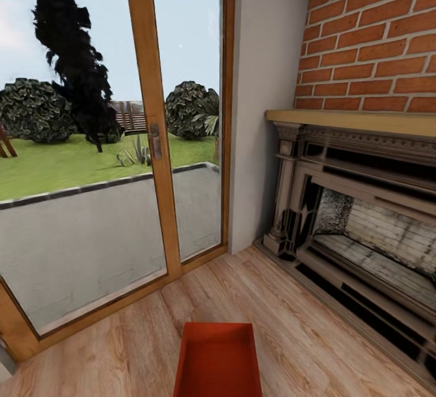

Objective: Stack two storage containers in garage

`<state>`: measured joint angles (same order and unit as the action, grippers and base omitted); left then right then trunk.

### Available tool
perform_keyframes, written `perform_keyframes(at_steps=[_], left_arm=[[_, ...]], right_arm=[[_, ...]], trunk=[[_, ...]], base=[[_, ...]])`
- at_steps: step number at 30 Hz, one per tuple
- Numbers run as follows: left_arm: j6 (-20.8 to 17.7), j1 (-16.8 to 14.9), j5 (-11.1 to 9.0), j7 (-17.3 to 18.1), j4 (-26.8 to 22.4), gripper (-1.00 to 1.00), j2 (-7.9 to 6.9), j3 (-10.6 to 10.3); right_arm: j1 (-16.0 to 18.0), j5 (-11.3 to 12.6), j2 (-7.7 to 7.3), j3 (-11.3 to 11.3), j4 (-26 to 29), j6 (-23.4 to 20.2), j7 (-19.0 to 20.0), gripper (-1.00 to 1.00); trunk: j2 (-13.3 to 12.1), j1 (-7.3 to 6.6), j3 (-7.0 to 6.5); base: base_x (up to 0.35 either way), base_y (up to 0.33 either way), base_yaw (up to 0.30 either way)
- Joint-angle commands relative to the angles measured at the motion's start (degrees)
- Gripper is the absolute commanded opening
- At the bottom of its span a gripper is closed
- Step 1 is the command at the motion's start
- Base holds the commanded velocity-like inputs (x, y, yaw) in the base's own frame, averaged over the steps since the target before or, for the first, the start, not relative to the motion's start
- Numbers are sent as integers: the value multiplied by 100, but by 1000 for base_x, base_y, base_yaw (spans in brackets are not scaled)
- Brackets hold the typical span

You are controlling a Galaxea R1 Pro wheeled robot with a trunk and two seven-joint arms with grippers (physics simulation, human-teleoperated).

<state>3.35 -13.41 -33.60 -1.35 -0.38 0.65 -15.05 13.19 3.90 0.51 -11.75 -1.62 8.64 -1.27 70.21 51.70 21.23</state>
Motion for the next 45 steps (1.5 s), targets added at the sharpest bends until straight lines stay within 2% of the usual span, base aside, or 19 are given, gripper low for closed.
perform_keyframes(at_steps=[1, 15, 45], left_arm=[[17, -3, -41, -14, 3, 100, 0, -46], [17, -3, 24, -14, -5, 100, -38, -66], [17, -3, 38, -14, -6, 100, -47, -68]], right_arm=[[6, 41, 8, -47, -16, 30, -13, 100], [7, 48, -41, -44, -14, 32, 74, 100], [7, 49, 3, -38, -15, 23, 71, 100]], trunk=[[4, 0, 6], [4, 0, 110], [4, 0, 383]], base=[[0, 0, 0], [0, 0, 0], [0, 0, 0]])
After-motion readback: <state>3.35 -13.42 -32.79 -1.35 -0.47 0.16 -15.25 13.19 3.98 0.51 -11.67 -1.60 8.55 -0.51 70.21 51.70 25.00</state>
